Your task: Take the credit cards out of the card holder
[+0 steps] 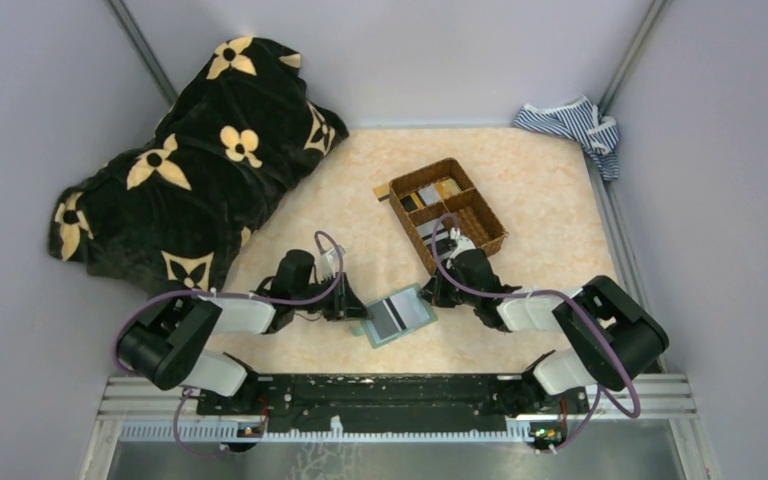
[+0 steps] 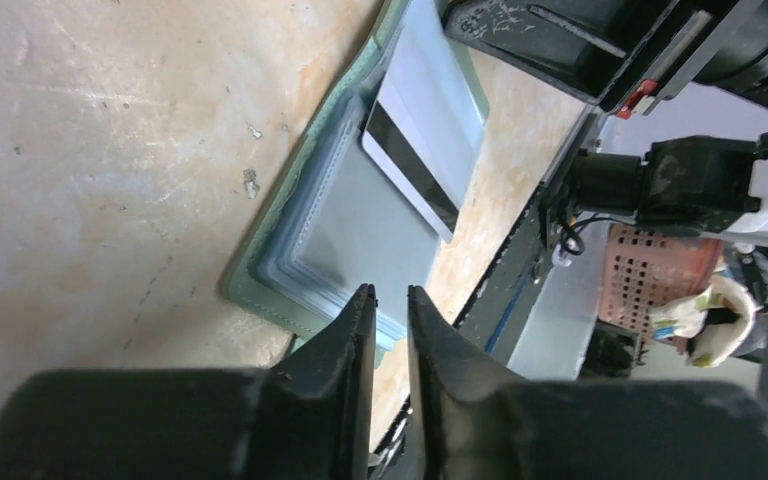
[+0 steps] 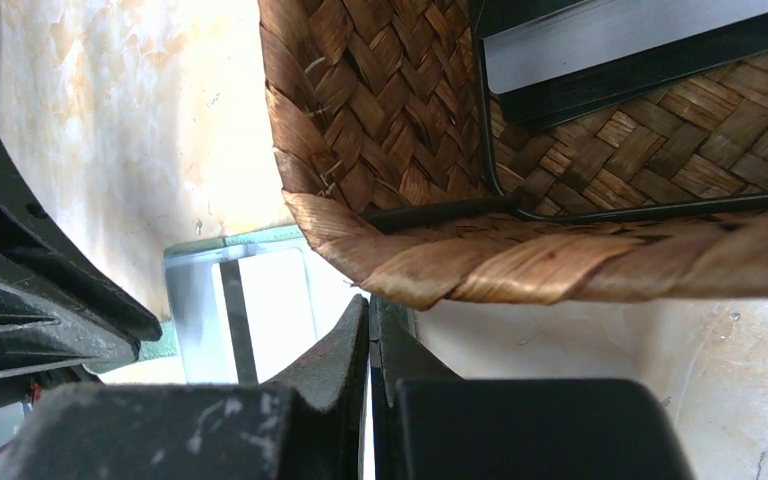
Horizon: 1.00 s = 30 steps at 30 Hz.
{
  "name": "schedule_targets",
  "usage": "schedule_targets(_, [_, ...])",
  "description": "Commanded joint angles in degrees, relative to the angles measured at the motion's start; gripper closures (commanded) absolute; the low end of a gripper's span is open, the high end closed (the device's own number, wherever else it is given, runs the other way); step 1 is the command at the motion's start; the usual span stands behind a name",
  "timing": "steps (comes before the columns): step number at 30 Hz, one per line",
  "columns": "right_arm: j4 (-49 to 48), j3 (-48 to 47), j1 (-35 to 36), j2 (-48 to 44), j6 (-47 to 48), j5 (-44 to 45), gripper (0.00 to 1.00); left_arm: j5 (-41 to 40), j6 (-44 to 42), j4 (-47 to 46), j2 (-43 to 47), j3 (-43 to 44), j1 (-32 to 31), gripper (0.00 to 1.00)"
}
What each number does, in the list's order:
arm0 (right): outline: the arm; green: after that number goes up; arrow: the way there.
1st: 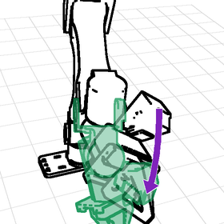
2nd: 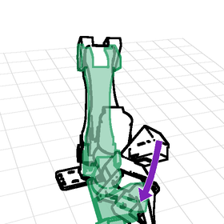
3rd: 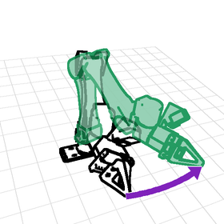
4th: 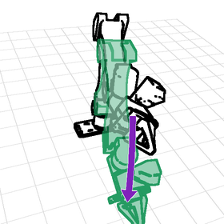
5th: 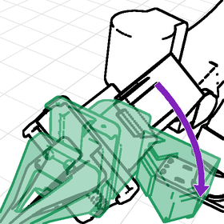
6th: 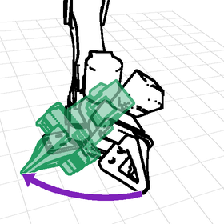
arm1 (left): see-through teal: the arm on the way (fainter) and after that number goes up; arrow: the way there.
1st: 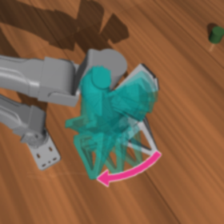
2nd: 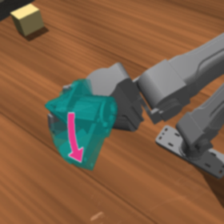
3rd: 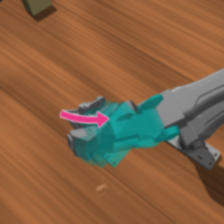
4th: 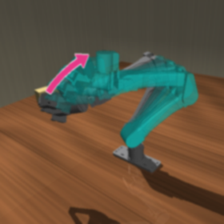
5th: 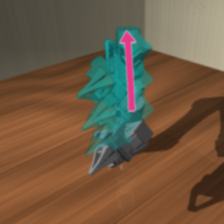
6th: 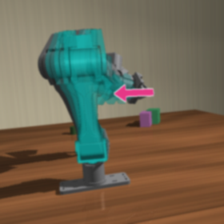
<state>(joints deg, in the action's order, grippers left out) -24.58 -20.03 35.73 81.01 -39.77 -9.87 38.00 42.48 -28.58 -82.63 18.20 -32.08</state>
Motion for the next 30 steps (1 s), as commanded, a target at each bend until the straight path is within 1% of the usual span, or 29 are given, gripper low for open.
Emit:
schedule_targets(1, [5.2, -1.1, -0.2, 0.4, 2.5, 0.8, 1.00, -1.3, 1.5, -1.3, -0.4, 0.9, 0.0, 0.70])
schedule_targets(2, [5.3, -1.1, -0.3, 0.2, 2.6, 0.9, 1.00, -2.0, 2.2, -1.5, 0.2, 1.1, -0.4, 0.65])
schedule_targets(3, [5.5, -1.3, -0.2, 0.1, 2.7, 0.8, 1.00, -2.9, 2.7, -1.4, 0.7, 1.3, -0.8, 0.62])
schedule_targets(7, [4.8, -1.3, -0.2, 0.6, 2.7, 0.5, 1.00, -5.0, 4.3, -0.6, 0.3, 3.2, -2.8, 0.61])
schedule_targets(11, [4.9, -1.0, -0.2, 0.8, 2.4, 2.1, 1.00, -4.5, 7.1, -4.0, -3.2, 3.9, -5.3, 0.61])
schedule_targets(14, [5.8, 0.0, -0.4, -2.3, 1.8, 5.3, 1.00, -4.7, 9.1, -7.2, -6.0, 3.7, -7.4, 0.61])
schedule_targets(16, [7.0, 0.3, -1.4, -3.7, 1.4, 6.1, 1.00, -4.6, 10.0, -8.6, -7.4, 3.2, -8.3, 0.61])
schedule_targets(19, [6.8, 1.3, -4.5, -5.3, 0.4, 4.6, 1.00, -4.4, 11.1, -10.6, -8.6, 1.9, -8.6, 0.62])
schedule_targets(23, [8.4, 1.6, -5.5, -7.2, 0.9, 6.0, 1.00, -5.0, 11.2, -10.3, -7.7, 0.3, -8.6, 0.62])
schedule_targets(30, [8.5, 2.7, -5.6, -7.0, 0.9, 4.8, 1.00, -6.3, 10.3, -8.0, -7.2, 0.2, -8.6, 0.63])
